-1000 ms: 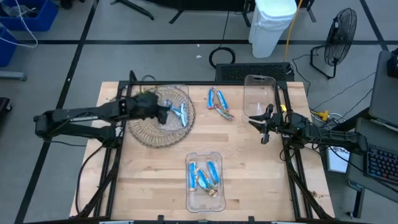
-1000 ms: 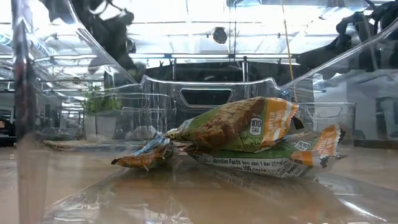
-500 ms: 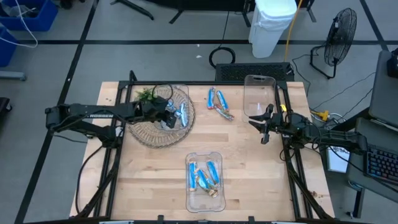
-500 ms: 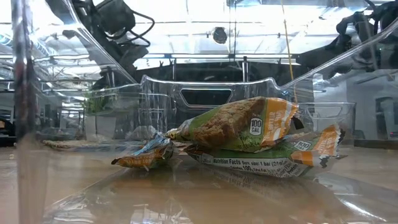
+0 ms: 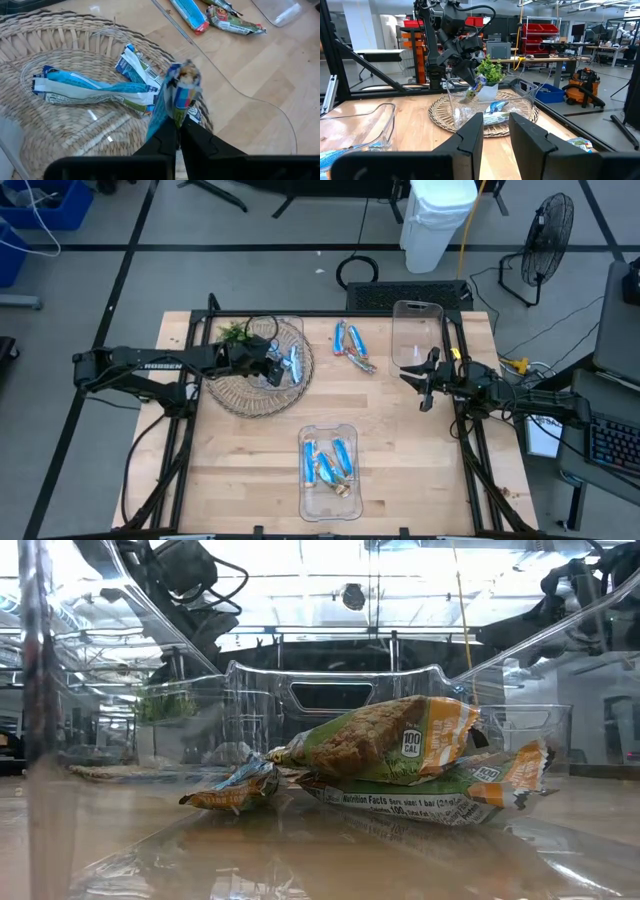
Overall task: Pick and place Granola Bars by type
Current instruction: Put the blue granola bar into the top left transparent bin, then put the red granola bar into the top right transparent bin
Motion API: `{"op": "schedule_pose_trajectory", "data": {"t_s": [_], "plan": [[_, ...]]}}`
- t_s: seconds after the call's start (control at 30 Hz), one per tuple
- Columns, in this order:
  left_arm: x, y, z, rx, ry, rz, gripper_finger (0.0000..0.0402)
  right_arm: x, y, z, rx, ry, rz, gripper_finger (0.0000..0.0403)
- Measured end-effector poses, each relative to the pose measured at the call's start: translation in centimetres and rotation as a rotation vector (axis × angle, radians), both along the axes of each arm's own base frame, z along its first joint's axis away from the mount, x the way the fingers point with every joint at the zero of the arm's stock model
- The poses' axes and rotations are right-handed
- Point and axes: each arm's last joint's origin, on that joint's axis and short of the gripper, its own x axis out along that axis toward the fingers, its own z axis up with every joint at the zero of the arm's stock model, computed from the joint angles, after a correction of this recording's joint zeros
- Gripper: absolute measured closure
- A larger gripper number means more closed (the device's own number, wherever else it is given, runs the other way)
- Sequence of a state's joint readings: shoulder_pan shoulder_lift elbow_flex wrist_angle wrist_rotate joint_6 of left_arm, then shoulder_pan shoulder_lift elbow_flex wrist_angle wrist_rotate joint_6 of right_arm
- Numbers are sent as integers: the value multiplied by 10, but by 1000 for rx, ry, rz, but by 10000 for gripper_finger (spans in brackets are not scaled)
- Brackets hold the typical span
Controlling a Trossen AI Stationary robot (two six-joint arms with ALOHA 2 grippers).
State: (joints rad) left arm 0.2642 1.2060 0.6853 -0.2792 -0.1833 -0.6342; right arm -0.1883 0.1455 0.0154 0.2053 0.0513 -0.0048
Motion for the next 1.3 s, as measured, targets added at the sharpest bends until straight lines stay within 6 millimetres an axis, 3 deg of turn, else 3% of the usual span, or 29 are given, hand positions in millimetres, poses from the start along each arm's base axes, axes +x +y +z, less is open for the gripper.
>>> {"op": "schedule_pose_trajectory", "data": {"t_s": [0.3,0.53,1.1,1.3], "plan": [[4,1,6,19,-71,-1,396,0,0,0,0,0,0,318],[10,-1,15,-24,-189,-82,368,0,0,0,0,0,0,318],[8,-1,11,-25,-143,-103,353,0,0,0,0,0,0,318],[3,-12,27,53,-197,-272,353,0,0,0,0,0,0,318]]}}
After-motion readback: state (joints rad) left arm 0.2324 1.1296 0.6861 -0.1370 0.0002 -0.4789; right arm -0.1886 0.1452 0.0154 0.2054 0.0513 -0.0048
